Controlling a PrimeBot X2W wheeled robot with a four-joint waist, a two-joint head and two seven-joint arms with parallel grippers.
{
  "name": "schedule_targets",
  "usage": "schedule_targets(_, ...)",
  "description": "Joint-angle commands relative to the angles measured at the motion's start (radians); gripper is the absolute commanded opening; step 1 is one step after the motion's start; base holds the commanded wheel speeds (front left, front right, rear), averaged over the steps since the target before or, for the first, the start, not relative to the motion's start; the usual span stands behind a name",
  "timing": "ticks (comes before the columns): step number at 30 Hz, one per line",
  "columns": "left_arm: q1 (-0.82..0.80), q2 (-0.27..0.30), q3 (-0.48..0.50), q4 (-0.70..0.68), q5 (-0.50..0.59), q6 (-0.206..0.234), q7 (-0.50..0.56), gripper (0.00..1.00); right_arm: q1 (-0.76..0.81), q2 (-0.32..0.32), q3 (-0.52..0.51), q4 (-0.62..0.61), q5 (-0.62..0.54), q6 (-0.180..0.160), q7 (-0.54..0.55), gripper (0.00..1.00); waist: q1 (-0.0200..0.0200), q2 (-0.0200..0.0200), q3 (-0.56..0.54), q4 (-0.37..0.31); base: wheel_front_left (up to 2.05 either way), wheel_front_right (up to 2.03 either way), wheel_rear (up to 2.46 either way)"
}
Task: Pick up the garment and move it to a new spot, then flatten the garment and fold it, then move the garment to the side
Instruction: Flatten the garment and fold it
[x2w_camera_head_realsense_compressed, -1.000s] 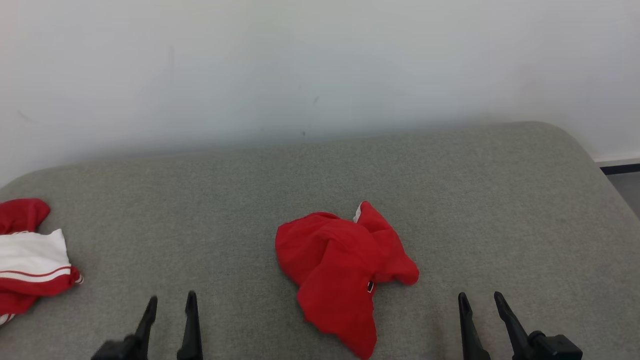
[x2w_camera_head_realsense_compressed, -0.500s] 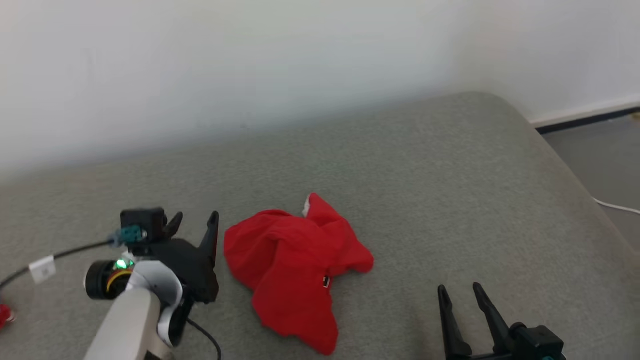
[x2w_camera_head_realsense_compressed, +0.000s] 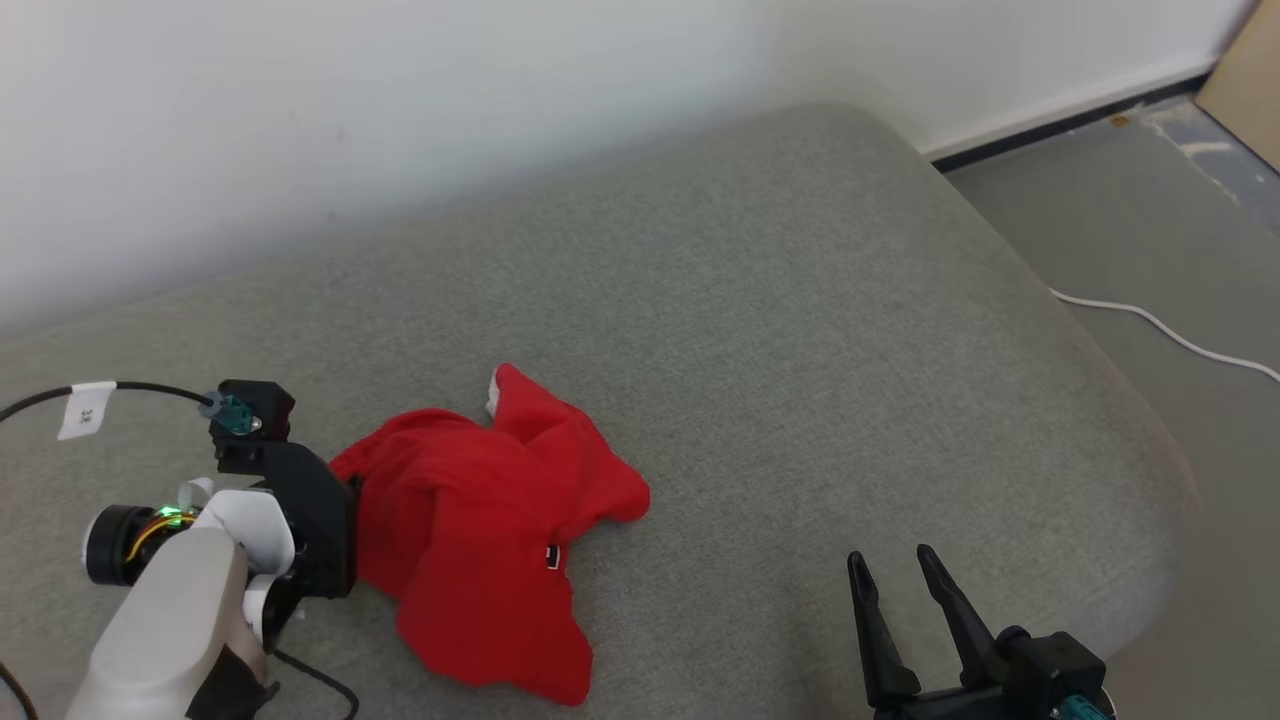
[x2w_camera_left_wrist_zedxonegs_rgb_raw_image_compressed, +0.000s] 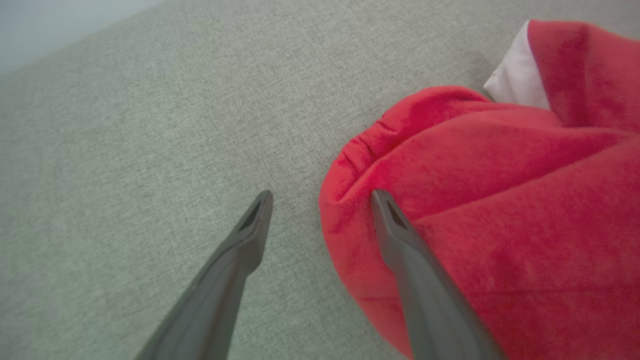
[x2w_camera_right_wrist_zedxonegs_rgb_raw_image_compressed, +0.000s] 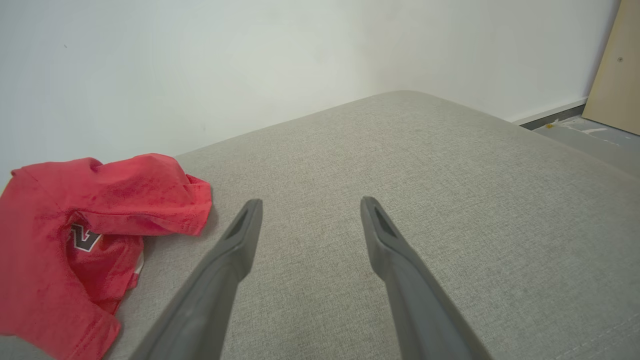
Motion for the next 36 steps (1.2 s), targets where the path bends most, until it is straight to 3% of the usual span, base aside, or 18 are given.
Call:
schedule_targets(1,-0.015,0.011,-0.006,0.014,0.009,-0.001,0.014,1.0,-0.007,0.003,0.004,-0.003,0.006,0.003,-0.001,1.0,-0.0001,-0.0001,0.032,-0.033,0.0,0.0,0.0)
schedule_targets(4,-0.026,0.016,-0.02,0.048,0.017,0.005,0.046,1.0,-0.003,0.002,0.005,-0.006,0.004,0.003,-0.001,1.0,-0.0001,-0.0001,0.037,-0.039,0.0,0.0,0.0)
schedule_targets(9,-0.025,-0.026,-0.033,0.1,-0.014,0.006,0.124,1.0,-0.007,0.002,0.005,-0.004,-0.003,0.003,-0.001,1.0,-0.0001,-0.0001,0.039,-0.034,0.0,0.0,0.0)
schedule_targets(10,-0.026,-0.033,-0.041,0.098,-0.015,0.004,0.123,0.77,-0.009,0.002,0.004,-0.004,-0.005,0.003,-0.001,1.0,-0.0001,-0.0001,0.039,-0.031,0.0,0.0,0.0)
schedule_targets(11,-0.028,-0.035,-0.048,0.091,-0.013,0.002,0.109,0.0,-0.01,0.002,0.005,-0.003,-0.007,0.003,-0.001,1.0,-0.0001,-0.0001,0.038,-0.028,0.0,0.0,0.0)
schedule_targets(15,-0.055,-0.043,-0.063,0.039,-0.015,-0.001,-0.001,0.0,-0.01,0.002,0.004,-0.002,-0.015,0.003,-0.001,1.0,-0.0001,-0.0001,0.031,-0.012,0.0,0.0,0.0)
schedule_targets(27,-0.267,-0.179,-0.127,-0.135,0.049,0.0,-0.558,0.0,-0.023,0.002,0.008,0.009,-0.015,0.003,-0.001,1.0,-0.0001,-0.0001,0.006,0.025,0.0,0.0,0.0)
schedule_targets(31,-0.326,-0.21,-0.116,-0.212,0.0,0.0,-0.623,0.0,-0.021,0.002,0.0,0.008,-0.007,0.003,0.0,1.0,-0.0001,-0.0001,0.002,0.037,0.0,0.0,0.0)
schedule_targets(36,-0.287,-0.216,-0.118,-0.271,-0.035,0.027,-0.631,0.0,-0.013,0.003,-0.011,-0.004,0.002,0.003,-0.001,1.0,-0.0001,-0.0001,0.009,0.077,0.0,0.0,0.0)
